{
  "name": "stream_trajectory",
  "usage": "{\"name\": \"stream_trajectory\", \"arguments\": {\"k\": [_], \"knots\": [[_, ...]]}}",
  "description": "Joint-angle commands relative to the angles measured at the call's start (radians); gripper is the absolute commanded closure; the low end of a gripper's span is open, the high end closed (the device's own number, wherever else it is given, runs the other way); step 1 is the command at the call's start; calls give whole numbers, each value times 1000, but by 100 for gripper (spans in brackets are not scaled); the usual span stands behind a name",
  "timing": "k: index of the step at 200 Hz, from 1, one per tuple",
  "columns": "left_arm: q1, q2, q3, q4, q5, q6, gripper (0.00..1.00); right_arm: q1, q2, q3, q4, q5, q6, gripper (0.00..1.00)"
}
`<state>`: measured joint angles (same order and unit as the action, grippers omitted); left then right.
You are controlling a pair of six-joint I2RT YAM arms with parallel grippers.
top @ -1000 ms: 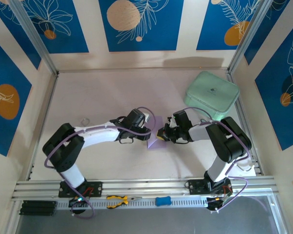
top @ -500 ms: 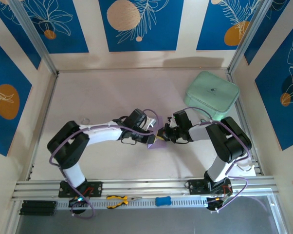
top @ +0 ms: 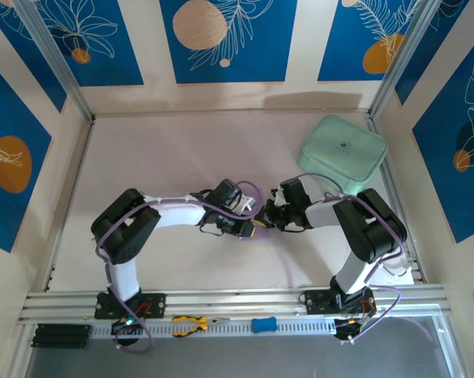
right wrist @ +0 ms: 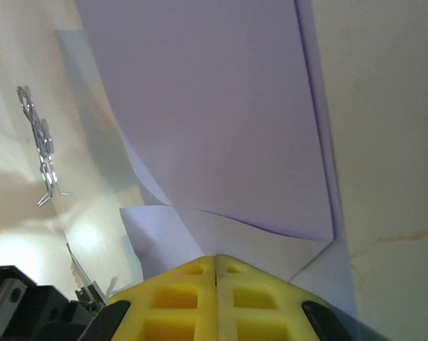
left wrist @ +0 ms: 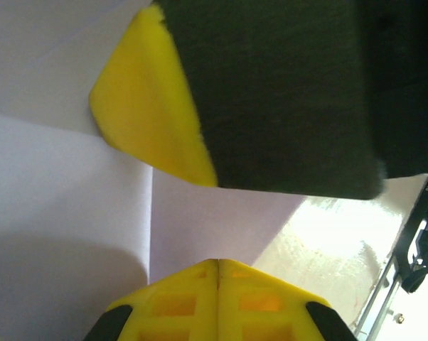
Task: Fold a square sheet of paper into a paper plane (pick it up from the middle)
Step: Fold the triangle a second time at the center of the table.
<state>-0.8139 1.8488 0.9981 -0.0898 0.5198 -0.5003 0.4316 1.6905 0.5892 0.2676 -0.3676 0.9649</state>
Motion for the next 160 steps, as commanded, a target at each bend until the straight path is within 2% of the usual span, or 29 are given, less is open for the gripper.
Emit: {"name": "stream_trajectory", "arguments": {"k": [1, 111, 160], "knots": [[-5, 15, 2, 2, 1, 0, 94, -8, 17, -15, -120, 43, -15, 96], [-1, -24, -74, -26, -39, 22, 94, -8, 29, -19, -134, 50, -30, 97], [-2, -48, -115, -44, -19, 13, 93, -7, 35, -17, -134, 49, -33, 97]]}}
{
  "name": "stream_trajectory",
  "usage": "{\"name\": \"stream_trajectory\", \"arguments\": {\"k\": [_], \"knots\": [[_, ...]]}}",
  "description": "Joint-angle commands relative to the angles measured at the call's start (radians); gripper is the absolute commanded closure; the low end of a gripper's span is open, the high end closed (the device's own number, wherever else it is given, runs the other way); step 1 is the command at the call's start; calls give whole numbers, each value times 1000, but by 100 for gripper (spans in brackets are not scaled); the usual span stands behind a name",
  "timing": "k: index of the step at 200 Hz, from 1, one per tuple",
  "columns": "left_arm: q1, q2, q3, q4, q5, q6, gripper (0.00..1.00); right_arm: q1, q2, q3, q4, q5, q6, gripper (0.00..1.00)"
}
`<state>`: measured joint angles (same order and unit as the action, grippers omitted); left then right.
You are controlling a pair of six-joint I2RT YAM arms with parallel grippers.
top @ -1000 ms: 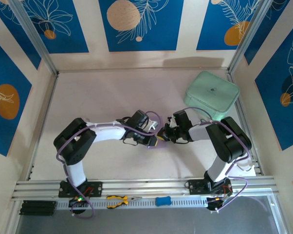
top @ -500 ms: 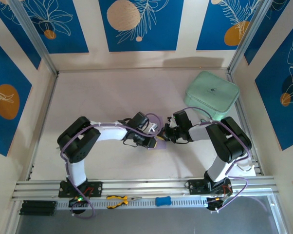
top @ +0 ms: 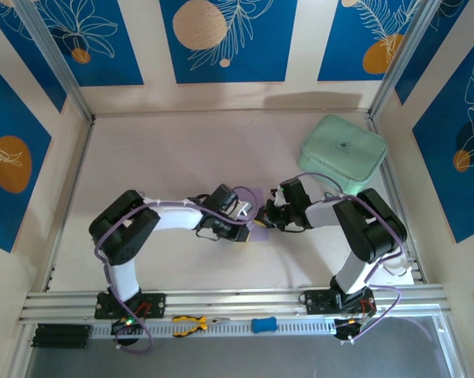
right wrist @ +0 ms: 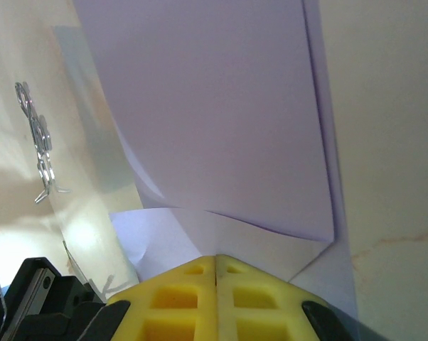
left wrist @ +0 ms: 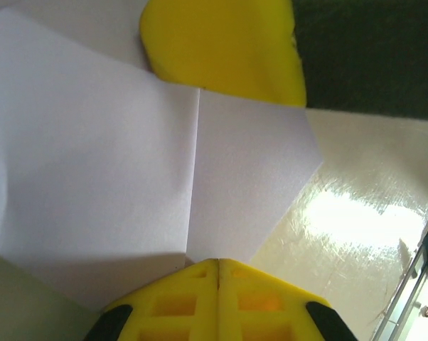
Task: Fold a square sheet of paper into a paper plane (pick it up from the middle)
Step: Fold the triangle a second time at the center of the table.
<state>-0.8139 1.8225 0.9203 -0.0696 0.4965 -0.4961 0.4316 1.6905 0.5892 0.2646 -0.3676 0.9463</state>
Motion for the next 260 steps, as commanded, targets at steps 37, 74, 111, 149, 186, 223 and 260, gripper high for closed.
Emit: {"name": "stream_trajectory", "arguments": {"k": [37, 74, 111, 149, 186, 223, 260], "knots": [[0, -30, -68, -104, 7, -1, 94, -10, 39, -15, -134, 49, -17, 96], [7, -69, -86, -170, -7, -7, 94, -10, 41, -12, -140, 49, -18, 97], [8, -161, -108, -91, 59, -42, 95, -14, 36, -11, -145, 44, -21, 97], [13, -177, -26, -54, 38, -81, 100, -19, 26, -10, -154, 47, -21, 97], [19, -42, 83, -70, 30, -71, 100, -17, 24, -14, -145, 40, -17, 96], [36, 46, 137, -115, -14, -33, 100, -17, 17, -10, -149, 35, -20, 97], [42, 78, 78, -117, -9, -40, 100, -18, 11, -1, -161, 30, -27, 96]]}}
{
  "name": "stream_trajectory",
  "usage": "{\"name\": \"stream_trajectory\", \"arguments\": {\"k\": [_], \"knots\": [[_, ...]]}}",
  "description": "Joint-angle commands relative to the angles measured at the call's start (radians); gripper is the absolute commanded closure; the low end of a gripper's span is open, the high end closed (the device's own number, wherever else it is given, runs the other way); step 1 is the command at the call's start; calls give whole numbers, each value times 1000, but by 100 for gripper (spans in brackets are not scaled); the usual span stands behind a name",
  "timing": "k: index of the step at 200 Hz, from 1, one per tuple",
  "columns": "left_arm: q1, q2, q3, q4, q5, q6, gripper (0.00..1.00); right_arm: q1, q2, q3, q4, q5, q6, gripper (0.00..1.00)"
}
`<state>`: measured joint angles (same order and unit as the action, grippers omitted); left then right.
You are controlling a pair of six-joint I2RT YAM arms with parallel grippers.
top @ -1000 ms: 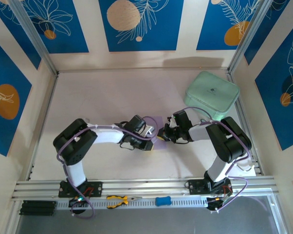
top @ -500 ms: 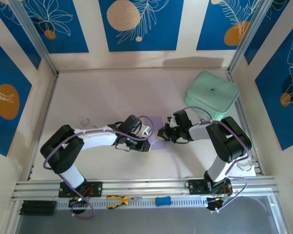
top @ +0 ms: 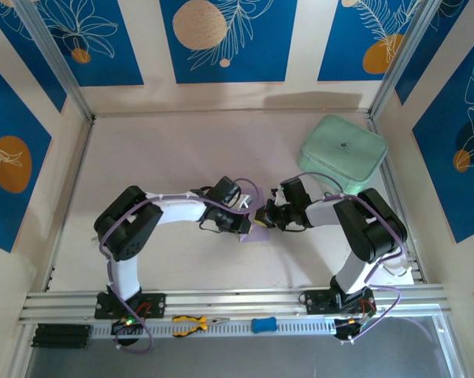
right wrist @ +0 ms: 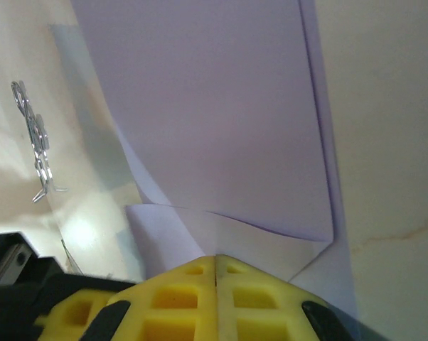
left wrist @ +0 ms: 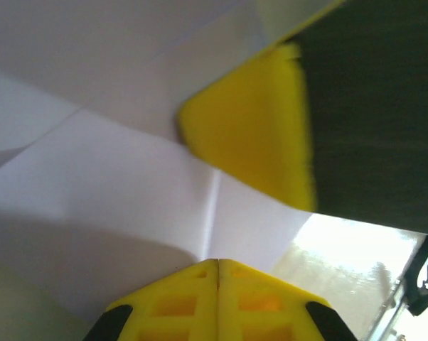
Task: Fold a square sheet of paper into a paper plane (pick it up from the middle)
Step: Fold the triangle a second time at the center of the table.
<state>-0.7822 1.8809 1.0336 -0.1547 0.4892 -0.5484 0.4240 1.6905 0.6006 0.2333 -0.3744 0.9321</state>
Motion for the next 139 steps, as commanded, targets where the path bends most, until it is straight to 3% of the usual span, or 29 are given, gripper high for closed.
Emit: {"name": "stream_trajectory", "arguments": {"k": [1, 70, 100, 139], "knots": [[11, 19, -38, -32, -2, 12, 100, -11, 12, -13, -130, 37, -13, 96], [11, 10, -123, 0, 44, 9, 100, -10, -49, 55, -150, -9, -32, 95], [11, 11, -123, 9, 47, 8, 100, 35, -112, 83, -165, 11, -30, 94], [11, -2, -130, 20, 38, 5, 100, 89, -74, 45, -136, 58, 17, 95]]}}
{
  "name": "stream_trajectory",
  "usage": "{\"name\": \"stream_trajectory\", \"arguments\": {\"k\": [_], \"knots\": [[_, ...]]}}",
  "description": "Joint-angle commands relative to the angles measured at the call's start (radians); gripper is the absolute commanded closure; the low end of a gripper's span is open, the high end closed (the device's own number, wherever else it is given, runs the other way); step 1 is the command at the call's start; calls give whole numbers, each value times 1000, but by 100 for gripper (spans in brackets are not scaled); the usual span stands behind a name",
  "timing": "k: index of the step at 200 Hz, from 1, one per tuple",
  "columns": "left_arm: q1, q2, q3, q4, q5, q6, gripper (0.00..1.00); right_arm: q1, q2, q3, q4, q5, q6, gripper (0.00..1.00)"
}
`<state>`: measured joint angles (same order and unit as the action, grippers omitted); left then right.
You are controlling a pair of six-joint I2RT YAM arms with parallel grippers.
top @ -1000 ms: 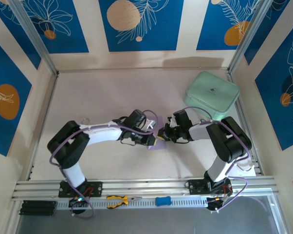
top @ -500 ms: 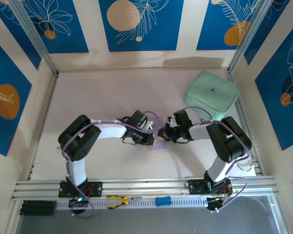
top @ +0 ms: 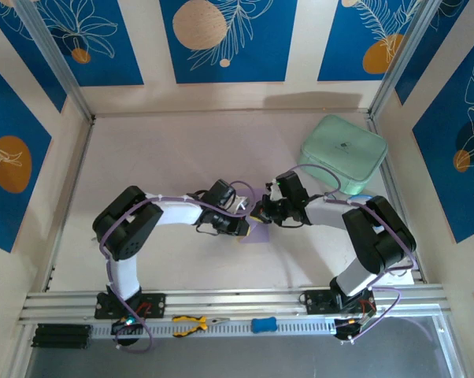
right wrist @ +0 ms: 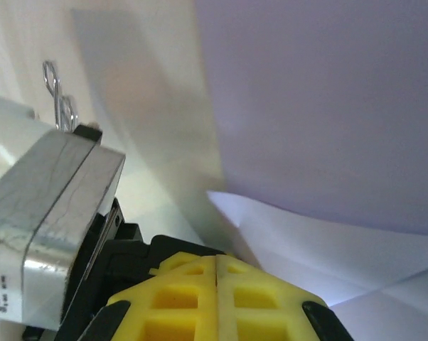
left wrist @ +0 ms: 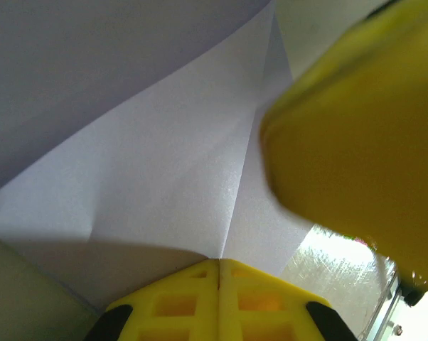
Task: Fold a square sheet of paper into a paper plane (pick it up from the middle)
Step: Fold the triangle a second time at the center of the table.
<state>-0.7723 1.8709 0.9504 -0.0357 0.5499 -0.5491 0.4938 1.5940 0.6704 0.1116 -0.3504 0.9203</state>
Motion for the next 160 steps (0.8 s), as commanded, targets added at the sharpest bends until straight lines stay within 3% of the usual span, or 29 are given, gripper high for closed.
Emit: {"name": "stream_trajectory", "arguments": {"k": [1, 63, 160], "knots": [[2, 8, -47, -99, -23, 6, 100, 19, 25, -28, -12, 35, 30, 95], [2, 14, -50, -98, -30, -1, 100, -21, 129, -80, 71, 41, 57, 96], [5, 27, -55, -110, -30, 2, 100, -170, 138, -38, 37, 23, 0, 96]]}}
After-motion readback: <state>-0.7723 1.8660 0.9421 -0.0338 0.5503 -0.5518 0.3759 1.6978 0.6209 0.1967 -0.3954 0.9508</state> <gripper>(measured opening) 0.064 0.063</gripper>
